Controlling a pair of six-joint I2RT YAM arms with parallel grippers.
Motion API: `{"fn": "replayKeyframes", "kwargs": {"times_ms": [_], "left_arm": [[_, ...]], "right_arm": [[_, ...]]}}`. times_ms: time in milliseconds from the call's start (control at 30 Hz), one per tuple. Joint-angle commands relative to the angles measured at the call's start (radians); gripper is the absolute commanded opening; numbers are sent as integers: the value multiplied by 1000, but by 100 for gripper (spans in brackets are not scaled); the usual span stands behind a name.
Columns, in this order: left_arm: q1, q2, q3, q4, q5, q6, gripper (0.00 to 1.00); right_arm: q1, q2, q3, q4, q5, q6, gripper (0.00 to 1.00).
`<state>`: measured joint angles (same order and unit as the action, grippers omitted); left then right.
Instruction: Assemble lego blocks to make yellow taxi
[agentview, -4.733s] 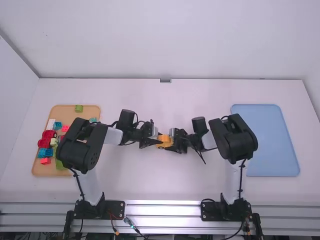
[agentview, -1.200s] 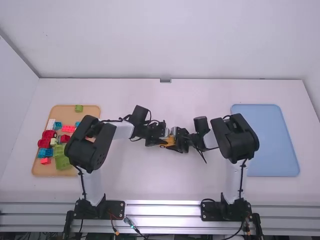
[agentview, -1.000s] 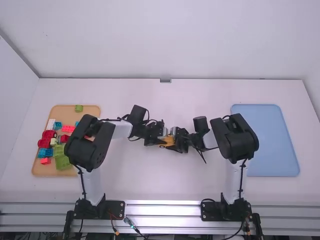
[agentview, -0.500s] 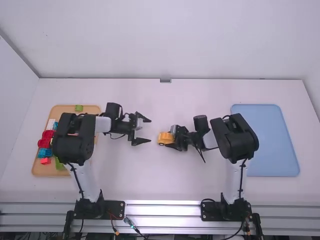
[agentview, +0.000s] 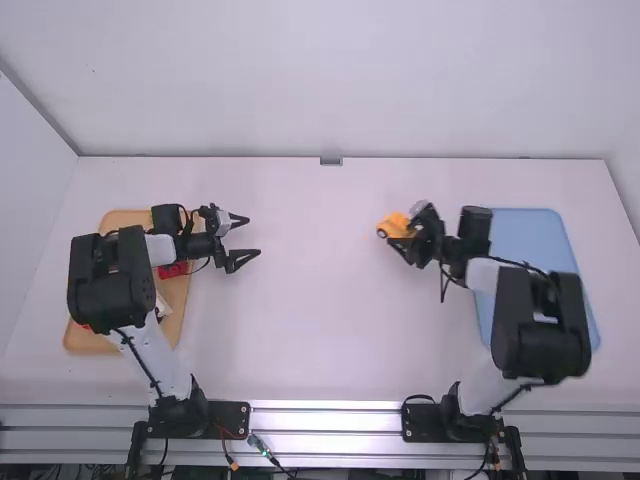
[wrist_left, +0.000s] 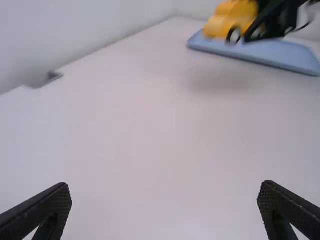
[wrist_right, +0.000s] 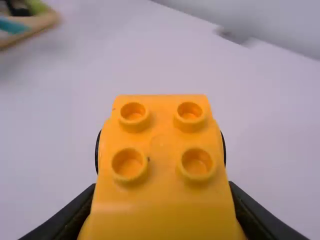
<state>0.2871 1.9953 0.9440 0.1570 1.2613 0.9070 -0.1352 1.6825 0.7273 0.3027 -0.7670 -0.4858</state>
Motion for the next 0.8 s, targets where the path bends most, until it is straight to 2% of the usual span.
{"fn": "replayKeyframes", "kwargs": {"times_ms": [0,33,67,167,233,367,500,600,667,733,767], "left_arm": [[-13,-19,-1,39,-171,-214,99],[-12,-19,-1,91,-240,-325,99],[-12,-19,-1,96,-247,-337,99],[-12,-19,-1,198,-401,-603,99],[-12,-19,-1,227,-483,-700,99],[-23,-19,0,249,-652,-808,99],[-43,-19,1,248,-741,-876,99],[-60,-27,0,237,-757,-903,99],[-75,-37,0,220,-755,-894,99],[-89,-47,0,217,-758,-884,99],[-100,-55,0,218,-758,-884,99]], "right_arm": [[-93,-99,5,-87,227,35,56],[-156,-143,5,-150,304,50,56],[-162,-147,5,-156,311,53,56],[-283,-175,5,-228,438,130,55],[-343,-169,5,-263,482,172,56],[-427,-117,0,-272,539,230,57],[-463,-35,0,-222,568,228,58],[-484,20,0,-180,566,228,70],[-505,41,0,-173,566,228,88],[-517,42,0,-180,566,228,99],[-521,40,0,-180,567,229,99]]}}
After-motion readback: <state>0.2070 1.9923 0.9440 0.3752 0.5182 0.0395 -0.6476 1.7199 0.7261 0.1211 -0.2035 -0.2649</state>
